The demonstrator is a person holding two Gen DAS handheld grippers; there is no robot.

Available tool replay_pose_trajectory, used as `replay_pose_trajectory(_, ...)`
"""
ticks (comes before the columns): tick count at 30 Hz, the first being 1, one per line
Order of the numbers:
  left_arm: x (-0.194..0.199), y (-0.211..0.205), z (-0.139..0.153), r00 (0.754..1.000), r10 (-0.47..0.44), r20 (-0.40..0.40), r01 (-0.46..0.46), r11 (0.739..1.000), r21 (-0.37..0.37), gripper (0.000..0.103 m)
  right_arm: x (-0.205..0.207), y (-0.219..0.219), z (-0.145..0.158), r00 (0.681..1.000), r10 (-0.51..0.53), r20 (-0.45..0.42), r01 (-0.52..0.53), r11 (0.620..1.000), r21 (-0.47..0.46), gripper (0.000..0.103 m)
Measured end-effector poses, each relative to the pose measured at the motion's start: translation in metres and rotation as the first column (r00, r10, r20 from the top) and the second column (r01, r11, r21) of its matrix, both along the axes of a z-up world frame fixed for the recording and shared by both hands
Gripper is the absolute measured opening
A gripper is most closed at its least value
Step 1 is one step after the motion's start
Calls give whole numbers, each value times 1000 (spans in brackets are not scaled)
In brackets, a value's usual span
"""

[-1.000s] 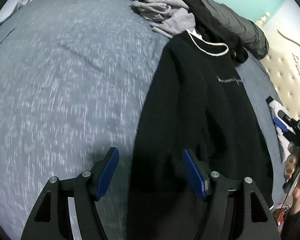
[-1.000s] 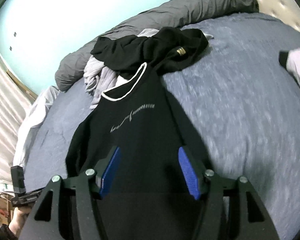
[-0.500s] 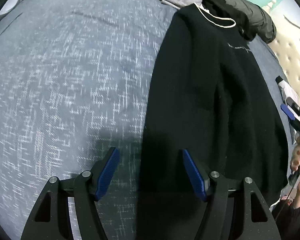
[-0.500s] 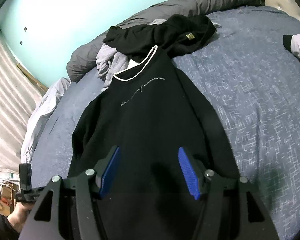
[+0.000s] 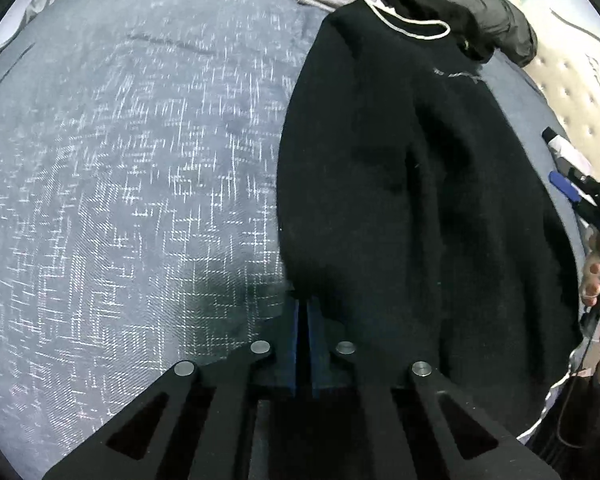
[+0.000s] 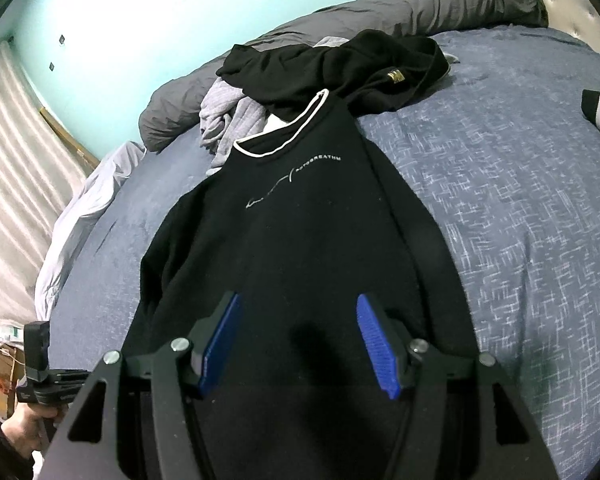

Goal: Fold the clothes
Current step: 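Grasp the black sweatshirt's sleeve with the left gripper and pull it outward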

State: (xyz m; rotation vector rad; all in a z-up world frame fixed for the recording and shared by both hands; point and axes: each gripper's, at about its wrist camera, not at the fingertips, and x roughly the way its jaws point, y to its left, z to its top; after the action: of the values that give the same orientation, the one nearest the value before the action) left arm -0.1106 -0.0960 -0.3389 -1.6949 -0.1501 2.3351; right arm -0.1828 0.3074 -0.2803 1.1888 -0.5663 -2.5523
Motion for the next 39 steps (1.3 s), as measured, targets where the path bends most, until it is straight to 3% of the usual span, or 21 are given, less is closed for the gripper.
replay_pose_trajectory(9, -1, -20, 40, 997, 37, -65, -41, 998, -57, 2, 0, 6, 3, 1000, -10, -8, 10, 1000, -24, 61)
replay_pose_trajectory(13, -9, -54, 61, 992, 70, -106, -88, 979, -182, 2, 0, 10, 4, 1000, -17, -10, 17, 999, -33, 61)
replay_pose_trajectory(17, -28, -80, 69, 988, 116, -103, -138, 960, -244, 3, 0, 13, 2, 1000, -21, -5, 21, 999, -34, 61)
replay_pose_trajectory(22, -42, -102, 53, 984, 167, -65, -177, 961, -211, 7, -2, 13, 1, 1000, -15, -6, 15, 999, -34, 61)
replay_pose_trajectory(24, -33, -111, 48, 977, 205, -66, -213, 963, -167, 25, -2, 12, 1, 1000, -11, -6, 10, 999, -34, 61)
replay_pose_trajectory(29, 1, -132, 30, 964, 263, -41, -266, 961, -79, 44, -2, 12, 0, 1000, -17, -8, 17, 999, -36, 61)
replay_pose_trajectory(34, 37, -142, 12, 952, 305, 7, -305, 952, 1, 51, -1, 8, 3, 1000, -7, -11, 6, 999, -37, 61)
replay_pose_trajectory(39, 58, -135, -3, 959, 280, 34, -281, 960, 19, 51, 2, 1, 7, 1000, 7, -22, -7, 999, -33, 61)
